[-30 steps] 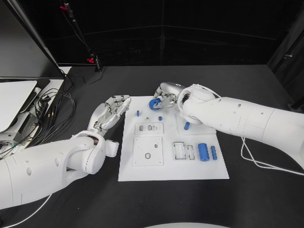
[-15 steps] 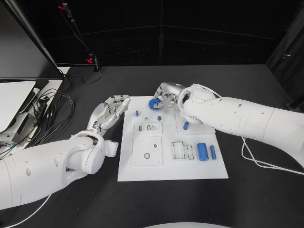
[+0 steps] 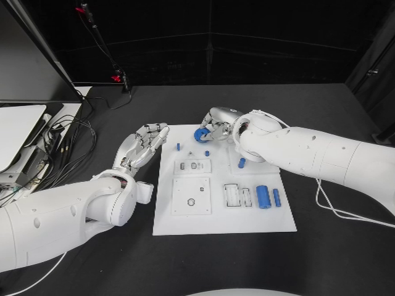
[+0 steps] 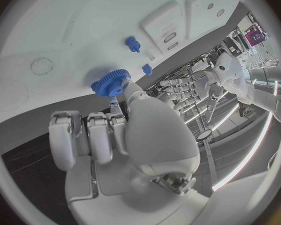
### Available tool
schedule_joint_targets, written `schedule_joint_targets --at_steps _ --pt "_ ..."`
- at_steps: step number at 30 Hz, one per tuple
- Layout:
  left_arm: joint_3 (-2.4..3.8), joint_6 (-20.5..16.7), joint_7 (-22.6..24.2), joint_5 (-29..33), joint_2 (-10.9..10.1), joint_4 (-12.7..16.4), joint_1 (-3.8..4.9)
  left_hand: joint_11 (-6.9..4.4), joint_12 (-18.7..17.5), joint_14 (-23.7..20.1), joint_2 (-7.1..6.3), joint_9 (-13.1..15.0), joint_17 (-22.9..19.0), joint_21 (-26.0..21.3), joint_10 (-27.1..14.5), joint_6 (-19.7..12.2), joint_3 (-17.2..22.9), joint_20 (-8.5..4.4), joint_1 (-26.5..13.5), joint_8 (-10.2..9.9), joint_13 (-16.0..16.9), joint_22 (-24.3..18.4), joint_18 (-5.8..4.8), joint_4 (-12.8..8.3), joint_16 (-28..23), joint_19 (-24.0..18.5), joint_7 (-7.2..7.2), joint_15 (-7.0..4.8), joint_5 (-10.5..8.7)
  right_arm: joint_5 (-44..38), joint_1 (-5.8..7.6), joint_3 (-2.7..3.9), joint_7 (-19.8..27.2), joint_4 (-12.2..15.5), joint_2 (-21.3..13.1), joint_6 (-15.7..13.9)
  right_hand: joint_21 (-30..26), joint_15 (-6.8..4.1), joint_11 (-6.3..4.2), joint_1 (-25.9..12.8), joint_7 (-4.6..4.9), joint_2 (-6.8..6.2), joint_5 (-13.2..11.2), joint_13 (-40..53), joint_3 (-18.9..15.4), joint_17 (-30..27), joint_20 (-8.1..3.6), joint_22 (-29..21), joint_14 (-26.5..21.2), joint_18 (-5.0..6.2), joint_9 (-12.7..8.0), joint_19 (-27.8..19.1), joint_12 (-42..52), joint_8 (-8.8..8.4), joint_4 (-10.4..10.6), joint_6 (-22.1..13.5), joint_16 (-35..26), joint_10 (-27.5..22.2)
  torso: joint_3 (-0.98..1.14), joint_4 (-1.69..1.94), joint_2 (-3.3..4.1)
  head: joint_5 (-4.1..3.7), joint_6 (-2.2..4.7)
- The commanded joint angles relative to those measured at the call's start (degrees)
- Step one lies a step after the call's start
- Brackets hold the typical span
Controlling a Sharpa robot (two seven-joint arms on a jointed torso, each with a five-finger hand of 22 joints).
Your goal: Assemble the parts on the task board
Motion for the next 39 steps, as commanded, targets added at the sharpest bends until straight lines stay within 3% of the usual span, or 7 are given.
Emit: schedule_joint_targets --at_steps 1,10,39 --pt "0.05 0.5 14.2 -0.3 0.0 0.0 0.1 0.18 0.3 0.1 0.44 0.0 0.0 0.4 0.2 0.4 -0.4 0.0 0.3 0.1 0.0 0.1 0.52 0.0 0.2 -0.4 9.16 0.18 0.38 -0.4 -0.36 -0.28 -1.1 0.0 -0.1 1.7 0.2 -0.3 -0.19 0.1 -0.99 -0.62 -0.2 15.1 0.0 15.1 0.01 15.1 6.1 -0.43 0.1 6.1 0.1 -0.29 0.0 1.0 0.1 6.2 0.0 -0.05 0.0 -0.06 -0.06" --pt "0.05 0.4 14.1 -0.3 0.0 0.0 0.1 0.18 0.3 0.1 0.48 -0.1 0.0 0.4 0.2 0.4 -0.5 0.0 0.3 0.1 -0.1 0.1 0.52 0.0 0.2 -0.4 9.16 0.18 0.39 -0.4 -0.37 -0.28 -1.5 0.0 0.0 2.5 0.1 -0.53 -0.59 -0.5 -1.45 -1.11 -0.6 15.1 -0.2 15.1 -0.12 15.0 6.1 -0.38 0.1 5.9 0.1 -1.06 0.2 0.2 0.1 6.2 0.0 0.0 0.0 -0.2 -0.15" --pt "0.05 0.6 13.9 -0.3 0.1 -0.1 0.1 0.19 0.4 0.1 0.84 -0.1 0.0 0.5 0.2 0.4 -0.5 0.02 0.5 0.1 -0.1 0.1 0.52 0.0 0.2 -0.5 9.15 0.19 0.56 -0.4 -0.4 -0.28 -1.8 0.3 -0.3 3.5 -0.1 -0.62 -0.57 -0.9 -1.27 -1.88 -0.9 15.1 -0.6 15.1 -0.28 14.8 6.1 -0.31 0.1 5.7 0.1 -2.07 0.2 -1.0 0.1 6.2 0.01 0.05 0.01 -0.38 -0.11"
